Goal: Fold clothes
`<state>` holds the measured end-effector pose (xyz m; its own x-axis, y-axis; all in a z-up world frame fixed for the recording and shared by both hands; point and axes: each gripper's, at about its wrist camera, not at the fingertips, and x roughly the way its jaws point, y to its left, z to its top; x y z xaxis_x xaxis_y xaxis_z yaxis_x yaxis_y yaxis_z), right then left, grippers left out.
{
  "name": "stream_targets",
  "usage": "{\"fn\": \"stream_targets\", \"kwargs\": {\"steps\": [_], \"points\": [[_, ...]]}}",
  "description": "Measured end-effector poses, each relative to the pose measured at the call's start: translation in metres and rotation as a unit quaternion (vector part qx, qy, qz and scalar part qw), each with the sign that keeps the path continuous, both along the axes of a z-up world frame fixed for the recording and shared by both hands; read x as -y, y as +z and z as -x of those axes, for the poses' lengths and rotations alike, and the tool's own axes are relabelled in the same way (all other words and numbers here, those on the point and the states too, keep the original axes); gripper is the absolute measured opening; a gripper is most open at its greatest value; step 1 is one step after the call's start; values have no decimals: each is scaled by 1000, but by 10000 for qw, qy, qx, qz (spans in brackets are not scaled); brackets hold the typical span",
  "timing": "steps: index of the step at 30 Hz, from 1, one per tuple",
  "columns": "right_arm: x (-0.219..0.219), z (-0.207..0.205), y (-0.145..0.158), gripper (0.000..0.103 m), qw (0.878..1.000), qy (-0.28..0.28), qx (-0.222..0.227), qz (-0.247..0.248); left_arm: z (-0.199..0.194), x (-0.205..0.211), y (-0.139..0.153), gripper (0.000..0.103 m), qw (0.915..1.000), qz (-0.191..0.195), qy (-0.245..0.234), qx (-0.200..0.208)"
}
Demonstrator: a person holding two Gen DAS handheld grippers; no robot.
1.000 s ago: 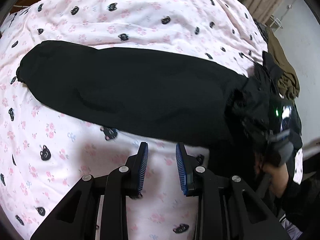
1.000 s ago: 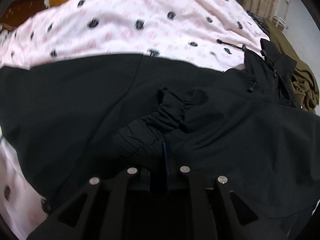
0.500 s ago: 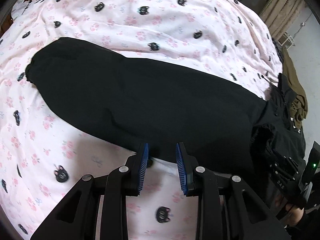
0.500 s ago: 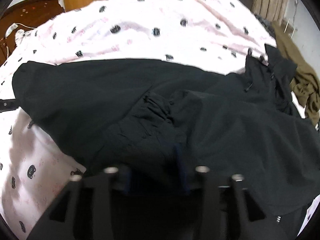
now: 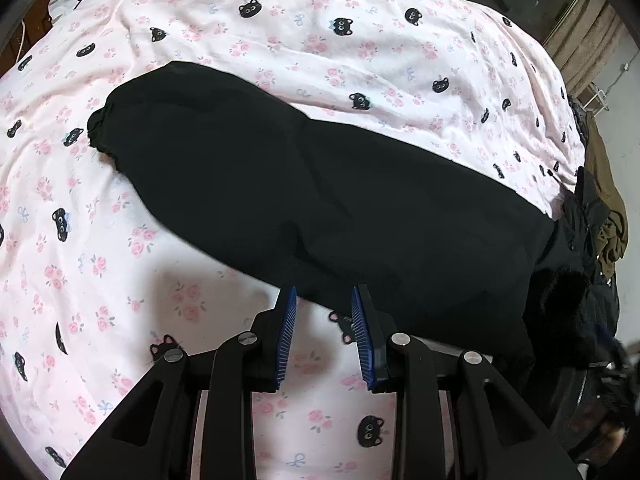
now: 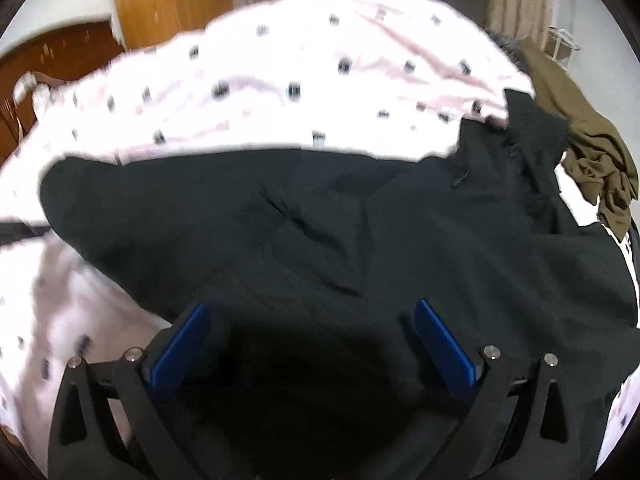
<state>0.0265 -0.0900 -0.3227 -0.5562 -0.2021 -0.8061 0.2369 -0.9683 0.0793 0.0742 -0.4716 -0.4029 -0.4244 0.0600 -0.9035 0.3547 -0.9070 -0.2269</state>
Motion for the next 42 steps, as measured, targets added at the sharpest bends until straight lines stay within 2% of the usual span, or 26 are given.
{"fn": "stream_targets", "kwargs": {"steps": [2,3,4,6,8,10,12,14,15,16,17,22,26,30,32,33,34,37,42], "points": [[7,0,5,103,9996,217,-36,151,-1,4,-2,25,10000,-42,80,20],[15,4,-1,103,9992,360,128,65,-1,6,-3,25,9999,-67,123,29],[24,10,-11,103,9975,488,502,-60,-2,8,-3,25,9998,-91,166,38],[29,13,-13,103,9951,563,755,303,-1,15,-2,25,9997,-66,227,24],[20,8,-1,103,9975,231,376,551,-1,22,0,25,9996,-30,284,5],[13,6,5,103,9988,-129,123,461,1,36,1,25,9992,20,391,-17],[11,9,1,103,9989,-308,96,344,3,50,2,25,9986,115,508,-35],[10,14,-3,102,9986,-489,108,176,6,70,7,26,9966,385,727,-75],[9,16,-4,102,9981,-595,74,119,8,79,9,30,9949,527,854,-107],[8,18,-5,102,9975,-700,32,73,9,88,12,41,9932,626,967,-146],[7,18,-5,102,9965,-835,-38,3,10,98,14,44,9910,715,1108,-208],[9,17,-11,102,9946,-1032,-65,-93,9,131,13,47,9830,891,1572,-340],[13,20,-18,103,9947,-1003,-30,-215,25,144,-15,48,9905,390,1313,-112],[19,19,-20,103,9960,-803,-47,-387,46,144,-41,48,9918,-62,1274,6],[19,18,-19,102,9965,-693,-52,-463,52,144,-48,40,9908,-165,1341,-7],[19,17,-19,102,9967,-639,-54,-498,54,143,-48,17,9903,-177,1375,-39],[16,17,-18,102,9967,-636,-42,-494,55,143,-48,2,9898,-189,1409,-72],[4,18,-14,102,9965,-718,-6,-435,51,136,-36,0,9900,-159,1364,-330],[-21,16,-7,102,9958,-875,59,-261,40,96,15,0,9931,-50,832,-822]]}}
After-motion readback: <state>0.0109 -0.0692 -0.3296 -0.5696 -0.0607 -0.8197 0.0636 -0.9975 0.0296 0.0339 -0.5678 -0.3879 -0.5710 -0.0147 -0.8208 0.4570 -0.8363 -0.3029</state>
